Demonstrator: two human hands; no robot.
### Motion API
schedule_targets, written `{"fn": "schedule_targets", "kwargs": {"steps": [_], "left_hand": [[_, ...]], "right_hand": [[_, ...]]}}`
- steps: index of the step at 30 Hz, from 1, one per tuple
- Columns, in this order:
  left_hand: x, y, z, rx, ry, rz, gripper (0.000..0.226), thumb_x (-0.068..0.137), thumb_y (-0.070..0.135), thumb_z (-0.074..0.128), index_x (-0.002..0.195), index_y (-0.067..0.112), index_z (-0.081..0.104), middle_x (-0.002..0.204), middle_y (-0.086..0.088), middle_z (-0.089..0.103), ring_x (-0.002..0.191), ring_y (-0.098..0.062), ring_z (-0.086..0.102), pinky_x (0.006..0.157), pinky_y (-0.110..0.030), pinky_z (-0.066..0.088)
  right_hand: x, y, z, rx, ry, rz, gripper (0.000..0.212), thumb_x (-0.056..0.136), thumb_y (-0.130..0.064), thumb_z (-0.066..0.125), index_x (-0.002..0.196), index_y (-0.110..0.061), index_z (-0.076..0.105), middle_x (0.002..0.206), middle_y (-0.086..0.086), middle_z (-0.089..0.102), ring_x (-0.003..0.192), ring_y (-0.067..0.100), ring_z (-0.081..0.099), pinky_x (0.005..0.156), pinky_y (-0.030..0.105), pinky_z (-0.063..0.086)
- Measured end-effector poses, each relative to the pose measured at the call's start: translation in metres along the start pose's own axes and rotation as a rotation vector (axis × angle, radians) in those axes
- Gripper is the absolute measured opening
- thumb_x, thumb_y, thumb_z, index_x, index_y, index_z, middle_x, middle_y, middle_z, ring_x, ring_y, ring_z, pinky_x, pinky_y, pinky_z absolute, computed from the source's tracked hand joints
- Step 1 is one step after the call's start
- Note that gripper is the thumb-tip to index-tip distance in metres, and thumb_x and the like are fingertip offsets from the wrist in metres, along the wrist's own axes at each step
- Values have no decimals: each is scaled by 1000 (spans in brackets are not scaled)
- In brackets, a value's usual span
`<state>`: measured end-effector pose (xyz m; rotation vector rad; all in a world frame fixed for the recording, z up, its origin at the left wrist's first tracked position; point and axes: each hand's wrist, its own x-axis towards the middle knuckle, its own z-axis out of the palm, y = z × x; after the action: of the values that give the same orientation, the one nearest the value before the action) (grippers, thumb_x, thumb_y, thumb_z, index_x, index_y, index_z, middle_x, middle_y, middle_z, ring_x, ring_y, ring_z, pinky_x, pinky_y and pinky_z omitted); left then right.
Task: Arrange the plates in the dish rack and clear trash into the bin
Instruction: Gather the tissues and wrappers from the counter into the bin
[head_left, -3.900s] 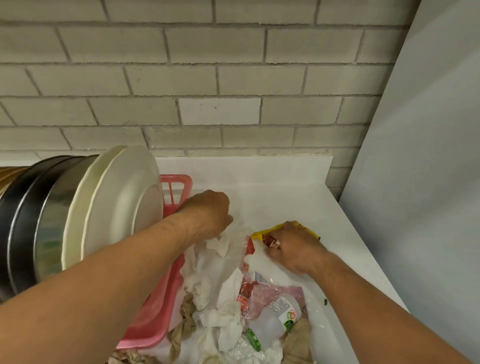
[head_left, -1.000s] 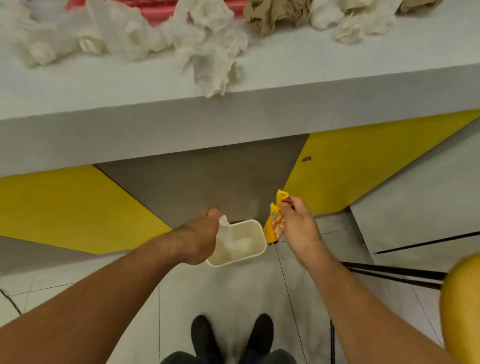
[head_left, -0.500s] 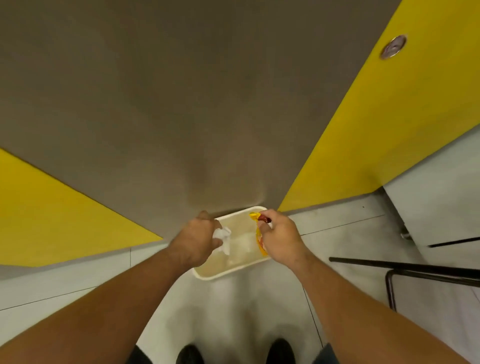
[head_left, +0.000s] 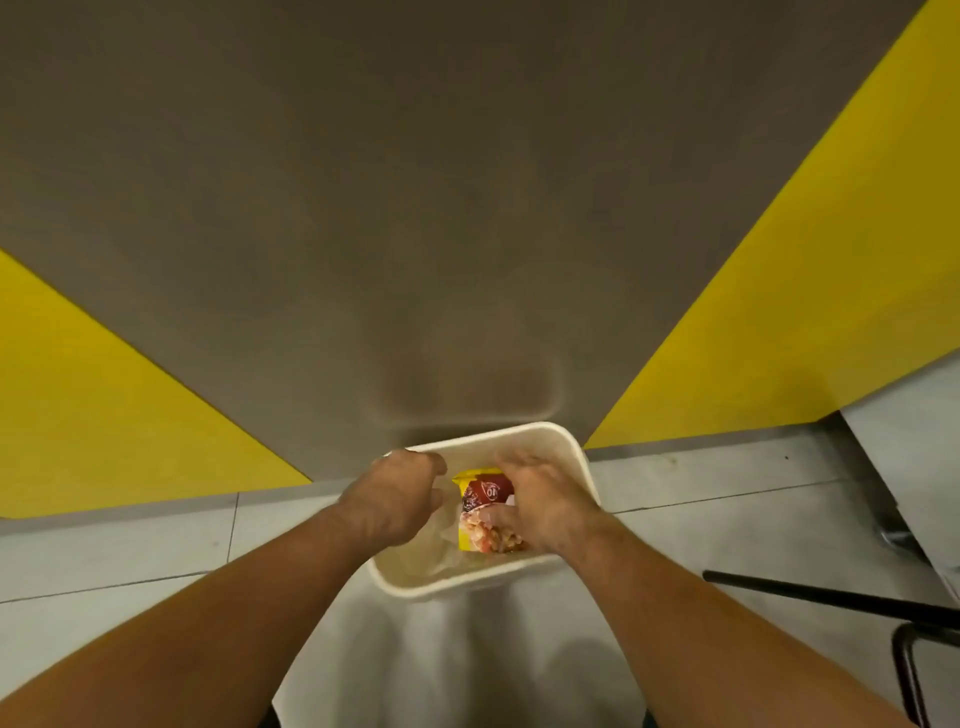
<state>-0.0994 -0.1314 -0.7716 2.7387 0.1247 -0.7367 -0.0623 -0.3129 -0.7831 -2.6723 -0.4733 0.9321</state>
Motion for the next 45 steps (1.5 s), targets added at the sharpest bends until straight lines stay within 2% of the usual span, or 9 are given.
{"fn": "schedule_targets", "kwargs": {"steps": [4, 8, 11, 18, 22, 30, 36, 42, 45], "left_hand": [[-21, 2, -34, 7, 40, 20, 35, 92, 44, 50, 123, 30, 57, 121, 0, 63, 109, -22, 59, 91, -35, 49], [-59, 12, -90, 13, 98, 81, 33, 93, 48, 45, 116, 29, 60, 118, 6, 61, 104, -18, 59, 88, -35, 49], [-92, 26, -143, -5, 110, 119, 32, 91, 51, 41, 102, 29, 62, 106, 7, 63, 95, -17, 60, 81, -34, 51], [-184, 87, -303, -18, 170, 238, 30, 93, 53, 39, 101, 31, 58, 105, 12, 60, 95, -15, 58, 83, -35, 48], [-240, 115, -389, -27, 242, 333, 34, 91, 59, 36, 97, 33, 56, 96, 14, 61, 84, -8, 56, 75, -34, 49], [-313, 156, -525, -75, 397, 512, 36, 89, 63, 31, 101, 38, 53, 91, 20, 58, 80, -4, 53, 69, -30, 46], [-315, 205, -588, -84, 519, 629, 37, 92, 61, 36, 114, 38, 55, 100, 22, 60, 82, -5, 55, 73, -27, 48], [-275, 262, -616, -95, 622, 663, 26, 92, 53, 44, 101, 33, 59, 94, 18, 60, 82, -4, 54, 71, -26, 48], [-247, 295, -627, -74, 643, 669, 28, 92, 49, 47, 106, 29, 61, 97, 16, 60, 86, -4, 54, 75, -26, 47]], "right_hand": [[-13, -12, -27, 11, 37, 23, 67, 86, -48, 66, 143, -21, 44, 144, 4, 49, 132, 22, 44, 109, 32, 37], [-52, -34, -82, 53, 133, 24, 37, 90, -48, 58, 118, -24, 66, 117, 4, 67, 107, 24, 60, 89, 34, 50], [-93, -52, -137, 60, 203, 1, 31, 92, -48, 52, 104, -25, 70, 105, -1, 70, 95, 21, 62, 80, 33, 52], [-209, -114, -289, 53, 279, -70, 33, 90, -53, 52, 106, -27, 66, 106, -5, 67, 98, 17, 60, 84, 36, 51], [-277, -152, -374, 52, 297, -95, 38, 89, -58, 50, 113, -30, 62, 111, -10, 67, 100, 12, 60, 86, 37, 52], [-374, -204, -507, 72, 401, -141, 35, 89, -55, 54, 117, -33, 60, 98, -11, 66, 91, 10, 61, 83, 36, 52], [-404, -190, -570, 119, 548, -113, 32, 91, -50, 56, 117, -31, 61, 96, -12, 66, 92, 9, 60, 87, 32, 49], [-391, -136, -625, 113, 652, -65, 26, 92, -43, 59, 112, -28, 63, 98, -12, 66, 93, 9, 61, 87, 32, 51], [-374, -101, -655, 59, 679, -25, 21, 92, -38, 59, 109, -27, 64, 98, -11, 64, 92, 11, 61, 84, 30, 51]]}}
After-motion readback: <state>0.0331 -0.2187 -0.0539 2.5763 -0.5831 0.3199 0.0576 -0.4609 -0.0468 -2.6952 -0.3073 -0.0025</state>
